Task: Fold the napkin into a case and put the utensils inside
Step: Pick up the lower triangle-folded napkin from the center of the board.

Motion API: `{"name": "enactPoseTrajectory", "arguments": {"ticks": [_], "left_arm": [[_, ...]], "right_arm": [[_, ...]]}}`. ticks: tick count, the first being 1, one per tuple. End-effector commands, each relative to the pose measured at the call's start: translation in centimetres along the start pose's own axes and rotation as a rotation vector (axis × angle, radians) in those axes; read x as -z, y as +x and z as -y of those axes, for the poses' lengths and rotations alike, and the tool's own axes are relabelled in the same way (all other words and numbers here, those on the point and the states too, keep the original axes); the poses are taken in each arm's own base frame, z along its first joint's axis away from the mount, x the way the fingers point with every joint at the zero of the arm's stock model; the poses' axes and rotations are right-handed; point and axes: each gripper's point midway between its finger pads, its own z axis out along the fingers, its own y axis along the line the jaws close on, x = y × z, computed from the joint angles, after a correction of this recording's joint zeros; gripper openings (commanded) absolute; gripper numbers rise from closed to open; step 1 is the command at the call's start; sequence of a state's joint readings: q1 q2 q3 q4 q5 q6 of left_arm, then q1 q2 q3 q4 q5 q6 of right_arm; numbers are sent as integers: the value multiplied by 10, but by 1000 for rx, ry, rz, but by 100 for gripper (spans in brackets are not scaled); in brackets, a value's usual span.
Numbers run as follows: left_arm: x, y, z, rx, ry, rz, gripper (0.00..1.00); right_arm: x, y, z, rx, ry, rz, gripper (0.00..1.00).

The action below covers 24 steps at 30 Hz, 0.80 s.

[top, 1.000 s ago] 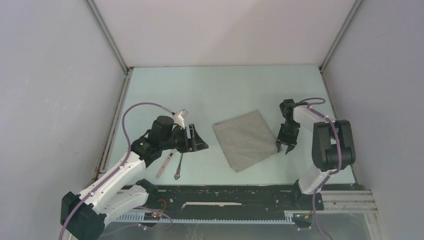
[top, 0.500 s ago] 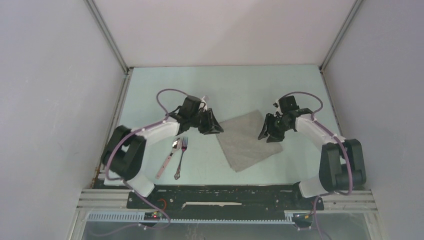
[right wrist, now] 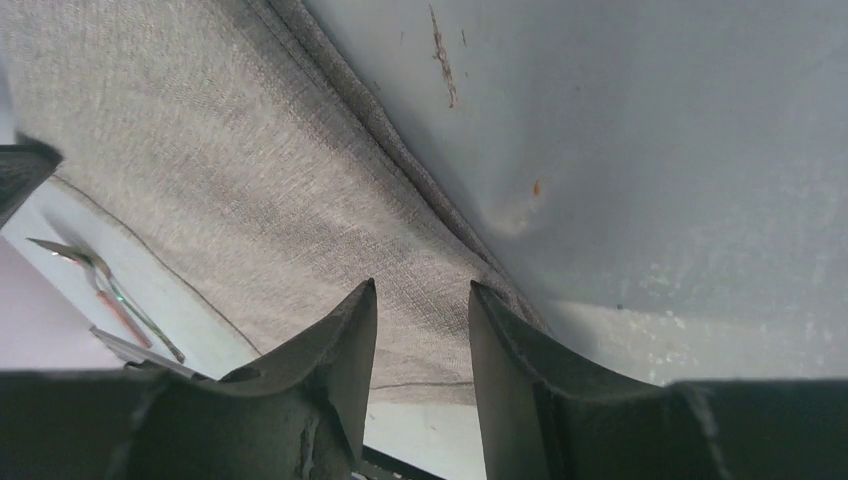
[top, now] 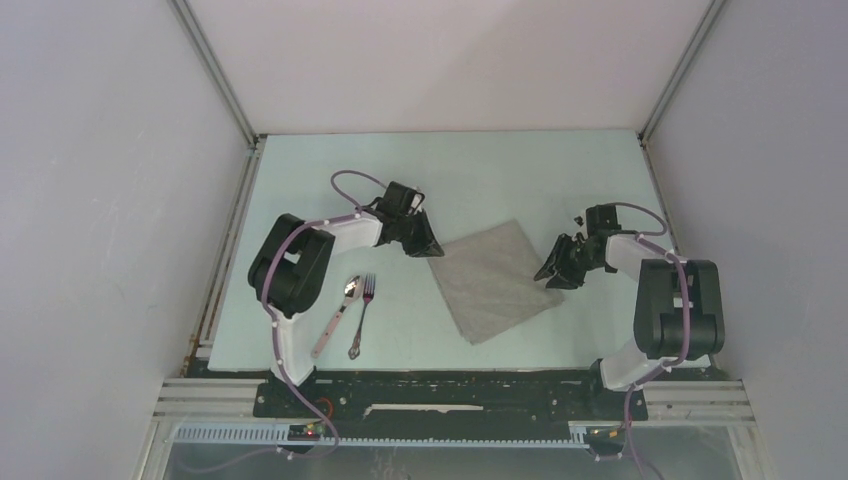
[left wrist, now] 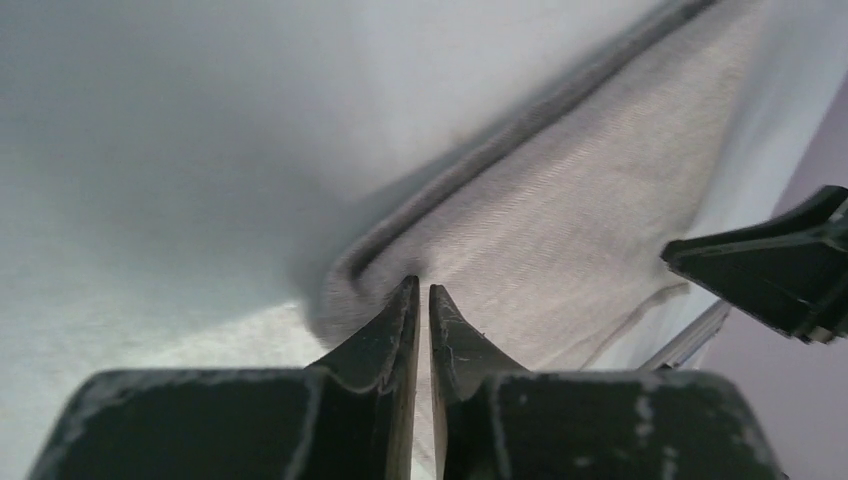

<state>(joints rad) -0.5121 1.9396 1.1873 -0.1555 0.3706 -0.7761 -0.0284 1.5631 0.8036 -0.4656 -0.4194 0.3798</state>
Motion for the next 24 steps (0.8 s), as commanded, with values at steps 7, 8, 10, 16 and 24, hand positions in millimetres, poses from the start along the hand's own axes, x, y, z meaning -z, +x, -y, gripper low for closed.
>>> {"name": "enactPoseTrajectory", "arguments": {"ticks": [7,8,10,16,24], "left_arm": [[-8,-12,-51,-27,-165,-34,15],[-5,-13,-47,-33,-157,-33,17],[8,-18,-28,-47,-110,-23,23],[72,-23,45,-120,83,49,45],[158,-7,33,-199,34,197,61]], "right_arm": [[-5,-7,19,15,69,54,48],[0,-8,17,30,83,67,49],[14,-10,8,97,120,114,52],[42,28,-62,396,78,117,63],[30,146,-127,699,-17,-152,70]]}}
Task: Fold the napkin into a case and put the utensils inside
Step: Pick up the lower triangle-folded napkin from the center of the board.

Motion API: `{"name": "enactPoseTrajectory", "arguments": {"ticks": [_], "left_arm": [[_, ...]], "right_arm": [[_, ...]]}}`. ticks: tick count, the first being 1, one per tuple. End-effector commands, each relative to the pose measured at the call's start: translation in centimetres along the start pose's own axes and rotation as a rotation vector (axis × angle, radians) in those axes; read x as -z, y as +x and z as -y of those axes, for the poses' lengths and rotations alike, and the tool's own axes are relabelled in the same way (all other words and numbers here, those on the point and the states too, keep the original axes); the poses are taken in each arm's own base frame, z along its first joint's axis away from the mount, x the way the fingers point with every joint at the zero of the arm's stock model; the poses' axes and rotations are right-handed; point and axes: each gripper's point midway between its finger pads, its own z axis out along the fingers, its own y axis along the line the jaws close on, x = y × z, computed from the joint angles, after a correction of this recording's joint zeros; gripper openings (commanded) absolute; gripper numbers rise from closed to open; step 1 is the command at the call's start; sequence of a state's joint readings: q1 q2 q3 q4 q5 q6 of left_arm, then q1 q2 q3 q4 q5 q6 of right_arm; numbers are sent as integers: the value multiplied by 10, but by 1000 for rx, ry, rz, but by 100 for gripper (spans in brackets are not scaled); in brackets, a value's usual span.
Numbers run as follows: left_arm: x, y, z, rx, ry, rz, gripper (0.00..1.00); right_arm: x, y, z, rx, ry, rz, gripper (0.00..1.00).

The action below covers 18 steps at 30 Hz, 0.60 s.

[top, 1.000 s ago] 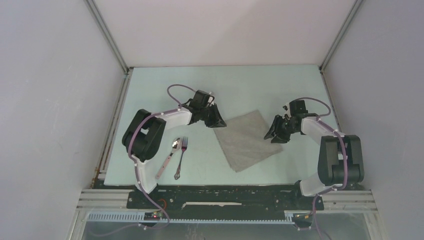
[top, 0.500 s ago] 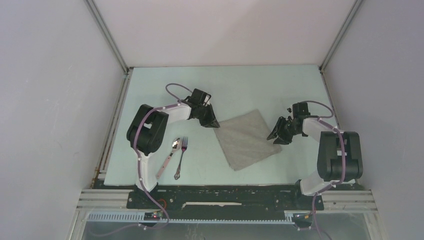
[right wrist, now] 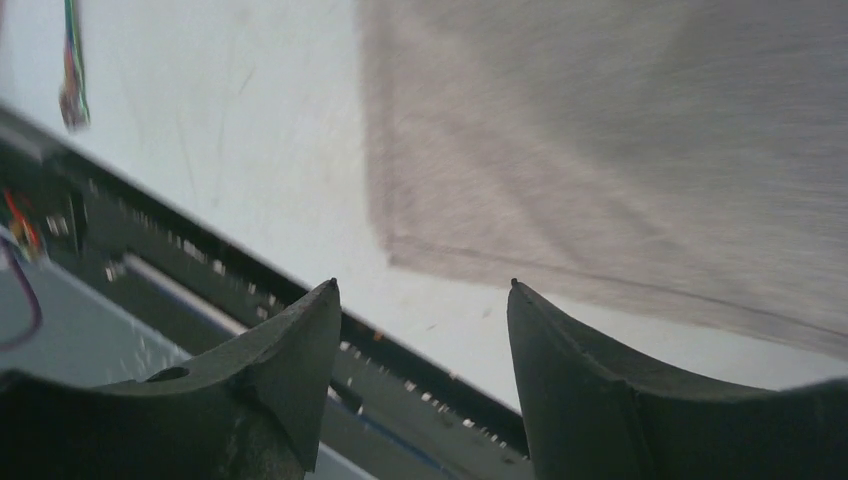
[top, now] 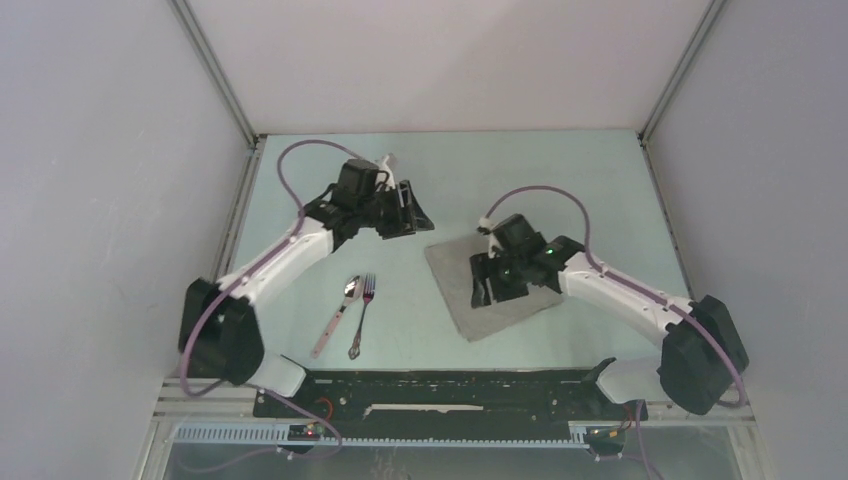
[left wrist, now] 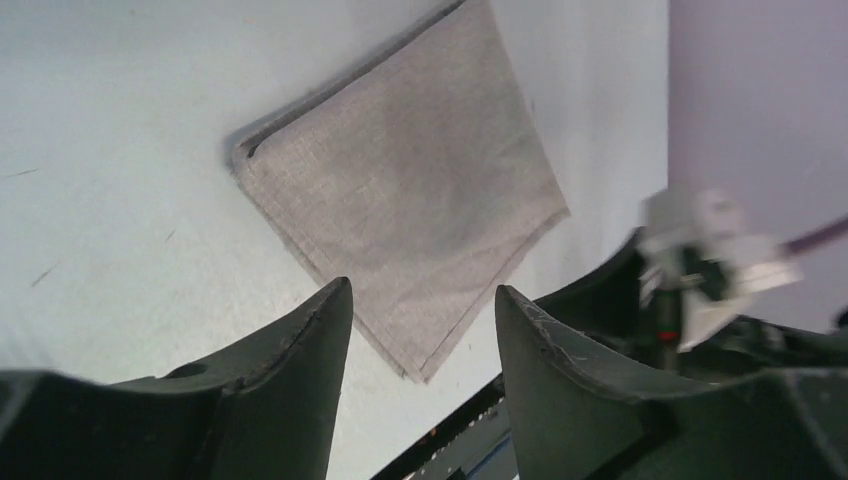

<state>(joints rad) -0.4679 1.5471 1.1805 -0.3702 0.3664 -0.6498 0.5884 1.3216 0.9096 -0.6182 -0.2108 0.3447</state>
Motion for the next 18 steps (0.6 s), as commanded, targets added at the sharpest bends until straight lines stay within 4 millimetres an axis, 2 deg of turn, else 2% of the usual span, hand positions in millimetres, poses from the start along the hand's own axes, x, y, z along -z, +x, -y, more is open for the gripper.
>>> {"name": "enactPoseTrajectory", "arguments": {"ticks": [1,3,7,11,18], "left_arm": [[44,15,-19,-45,-61,42,61],[61,22,-26,-48,-67,72,62],[77,39,-41,-40,-92,93,63],[81,56,-48,-28,-85,84,63],[79,70,-55,-19,-71,69,63]], "right_arm": [[-8,40,-36,87,28,-174,70],[-15,50,-44,133,92,-224,70],[-32,63,-51,174,184,-304,70],[-47,69,-57,193,242,-352,70],[-64,73,-51,190,325,-379,66]]}}
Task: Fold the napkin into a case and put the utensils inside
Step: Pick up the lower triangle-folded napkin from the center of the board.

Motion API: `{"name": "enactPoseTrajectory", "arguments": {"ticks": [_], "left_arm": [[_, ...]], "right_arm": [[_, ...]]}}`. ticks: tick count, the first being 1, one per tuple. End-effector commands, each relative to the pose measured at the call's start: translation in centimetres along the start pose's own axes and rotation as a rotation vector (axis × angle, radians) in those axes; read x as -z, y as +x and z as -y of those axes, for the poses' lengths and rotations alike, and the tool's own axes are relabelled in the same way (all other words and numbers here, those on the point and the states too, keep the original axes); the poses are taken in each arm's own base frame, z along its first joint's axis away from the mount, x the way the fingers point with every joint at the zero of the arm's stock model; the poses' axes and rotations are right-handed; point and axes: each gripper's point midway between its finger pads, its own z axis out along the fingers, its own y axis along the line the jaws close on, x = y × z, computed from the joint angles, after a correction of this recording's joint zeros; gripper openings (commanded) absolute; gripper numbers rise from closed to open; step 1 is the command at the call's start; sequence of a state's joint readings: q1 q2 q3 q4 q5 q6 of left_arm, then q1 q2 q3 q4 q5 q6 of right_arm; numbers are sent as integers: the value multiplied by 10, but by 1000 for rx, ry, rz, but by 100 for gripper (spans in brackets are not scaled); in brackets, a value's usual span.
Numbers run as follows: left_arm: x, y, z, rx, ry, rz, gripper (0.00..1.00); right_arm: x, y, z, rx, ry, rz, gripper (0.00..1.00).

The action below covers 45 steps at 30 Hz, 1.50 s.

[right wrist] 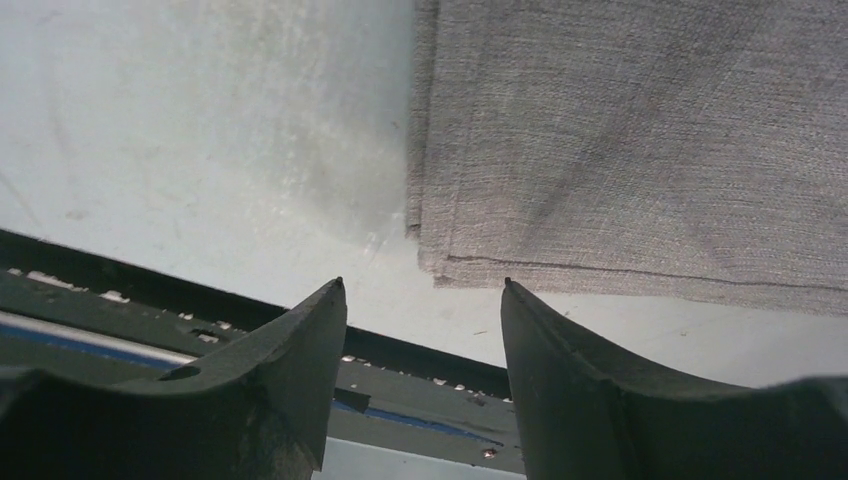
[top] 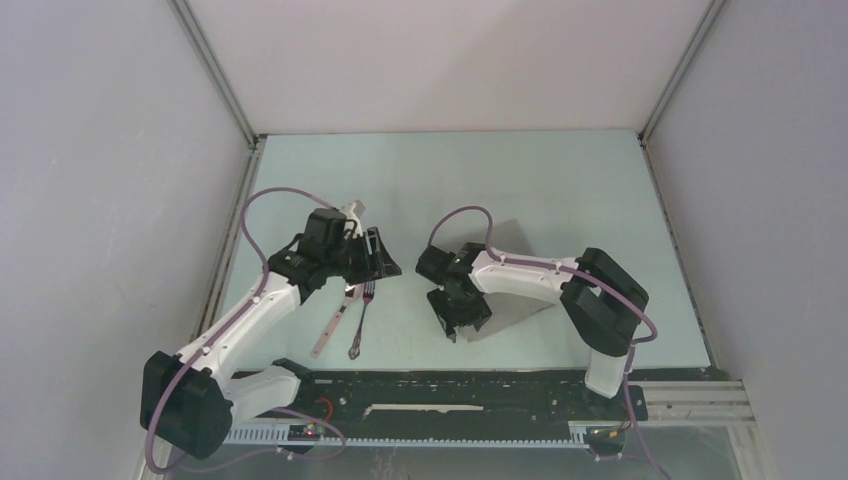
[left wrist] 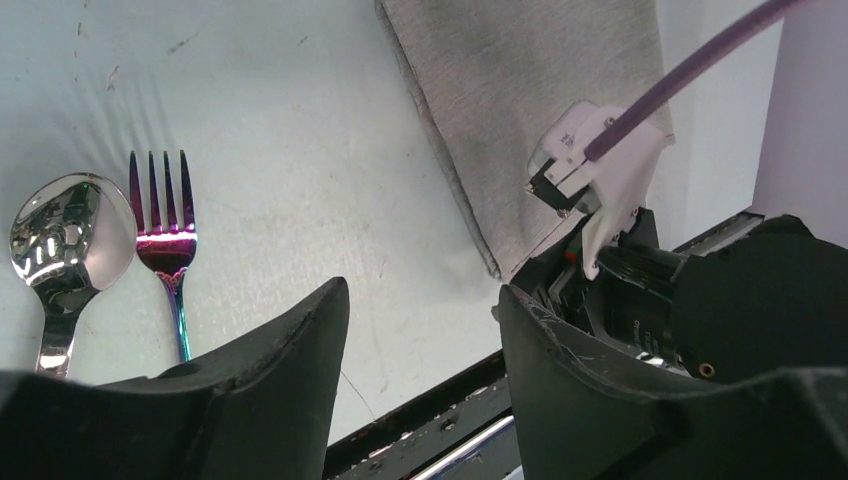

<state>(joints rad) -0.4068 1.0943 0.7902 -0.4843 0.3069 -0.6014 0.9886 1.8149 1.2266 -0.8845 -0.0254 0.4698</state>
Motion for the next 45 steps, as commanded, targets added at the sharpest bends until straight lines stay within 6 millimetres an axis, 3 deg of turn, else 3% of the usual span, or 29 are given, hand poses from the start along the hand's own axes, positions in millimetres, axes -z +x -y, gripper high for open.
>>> {"name": "enactPoseTrajectory", "arguments": {"ticks": [1,7,21,25,31,35,39,45], "left_arm": [[5,-5,5,-24,37,37,63],[2,-3,5,-21,50,31,63],[-4,0,1,-6,57,14,63],[-5,1,-1,-2,56,11,63],[-7,5,-5,4,45,3,63],[-10,8,-8,13,39,-6,63],[-19,10,-11,41,36,-19,64],[-42,11,-1,163,118,-40,70]], "right_arm": [[-1,-5,5,-32,68,9,64],[-9,-12,9,-38,106,-1,58],[-26,-17,11,-53,126,-16,57],[-36,-17,18,-52,156,-21,47],[-44,-19,31,-43,197,-9,18],[-34,-25,32,-14,175,38,0],[-11,-32,23,10,87,103,0],[19,-29,12,-57,-269,162,0]]}}
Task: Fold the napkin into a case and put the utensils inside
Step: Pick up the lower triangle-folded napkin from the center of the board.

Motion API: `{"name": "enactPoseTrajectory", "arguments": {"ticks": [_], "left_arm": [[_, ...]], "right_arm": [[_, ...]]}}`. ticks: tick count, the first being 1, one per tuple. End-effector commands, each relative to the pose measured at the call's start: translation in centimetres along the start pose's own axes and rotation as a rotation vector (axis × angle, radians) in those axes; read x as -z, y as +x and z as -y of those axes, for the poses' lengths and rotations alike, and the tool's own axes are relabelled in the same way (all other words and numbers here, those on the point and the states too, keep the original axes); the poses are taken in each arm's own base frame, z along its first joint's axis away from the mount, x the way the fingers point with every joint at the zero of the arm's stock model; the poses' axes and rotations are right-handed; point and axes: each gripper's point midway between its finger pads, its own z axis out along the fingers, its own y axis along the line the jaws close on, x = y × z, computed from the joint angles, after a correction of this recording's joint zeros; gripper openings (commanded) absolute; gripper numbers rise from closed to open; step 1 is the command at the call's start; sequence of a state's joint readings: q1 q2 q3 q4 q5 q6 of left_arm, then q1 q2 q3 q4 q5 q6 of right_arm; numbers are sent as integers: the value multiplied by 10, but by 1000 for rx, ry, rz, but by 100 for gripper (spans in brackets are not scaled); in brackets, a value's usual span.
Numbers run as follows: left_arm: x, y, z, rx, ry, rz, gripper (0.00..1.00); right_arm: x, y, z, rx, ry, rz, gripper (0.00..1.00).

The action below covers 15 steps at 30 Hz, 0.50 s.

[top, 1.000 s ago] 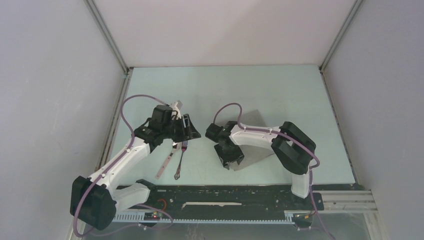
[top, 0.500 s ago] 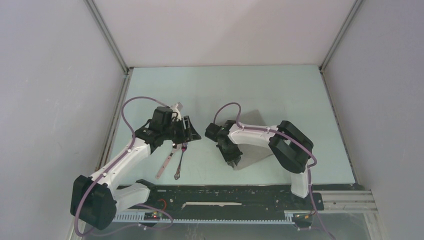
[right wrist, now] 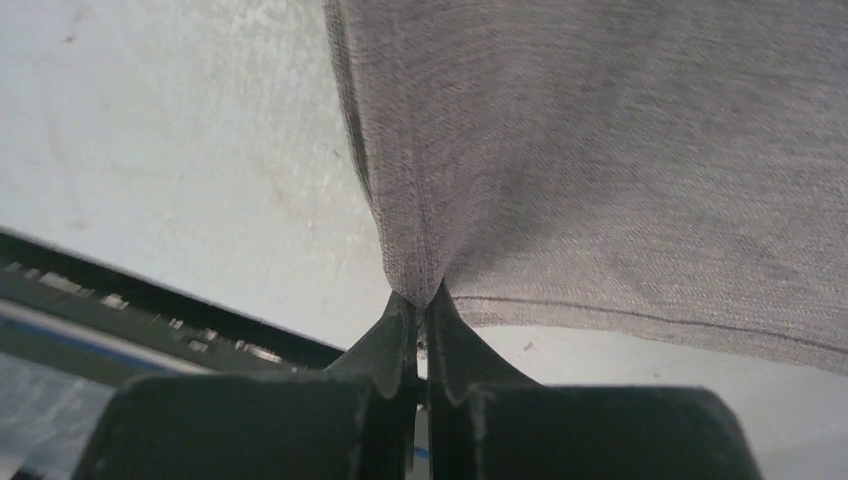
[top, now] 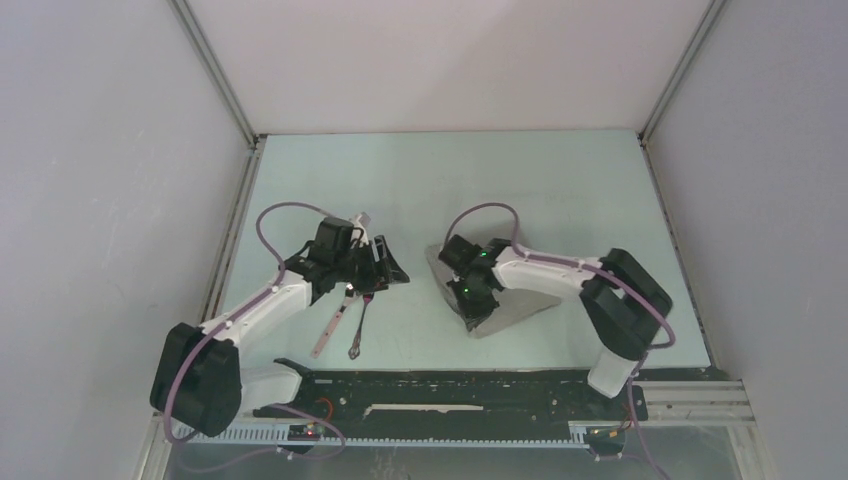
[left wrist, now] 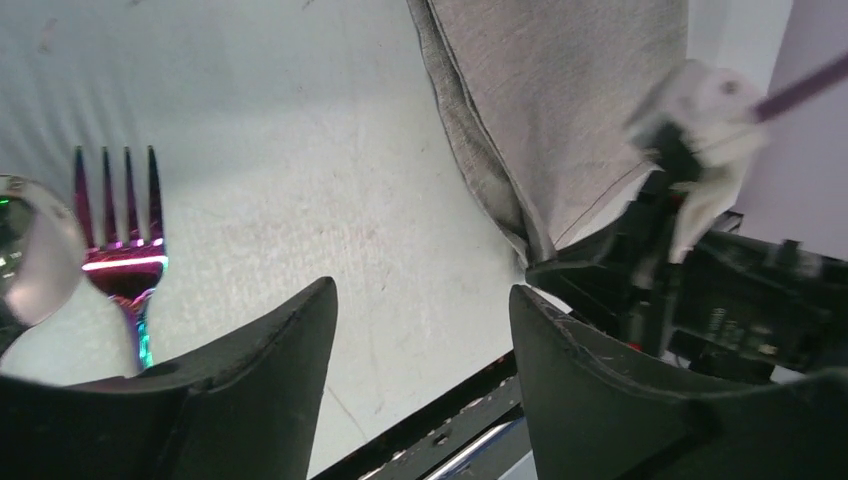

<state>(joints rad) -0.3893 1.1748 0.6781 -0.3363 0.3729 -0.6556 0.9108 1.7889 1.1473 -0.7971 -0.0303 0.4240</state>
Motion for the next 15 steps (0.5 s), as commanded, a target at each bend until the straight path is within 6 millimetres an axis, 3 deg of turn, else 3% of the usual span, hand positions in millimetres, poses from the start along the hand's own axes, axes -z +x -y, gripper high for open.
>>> {"name": "enactPoseTrajectory", "arguments": {"ticks": [1,3,7,11,15], "left_arm": [[-16,-11,19,105,121,18,72],[-24,-16,28,163,169,20,75],[-41,-31,40,271,234,33,95],[-55,-41,51,337,279,32,98],[-58,-41,48,338,261,48,98]], "right_arm": [[31,-19,-11,-43,-299,133,0],[36,-16,-4,-72,-374,142,0],[47,-17,10,-139,-504,179,0],[50,-18,18,-156,-534,203,0],[38,-19,15,-170,-506,175,0]]}}
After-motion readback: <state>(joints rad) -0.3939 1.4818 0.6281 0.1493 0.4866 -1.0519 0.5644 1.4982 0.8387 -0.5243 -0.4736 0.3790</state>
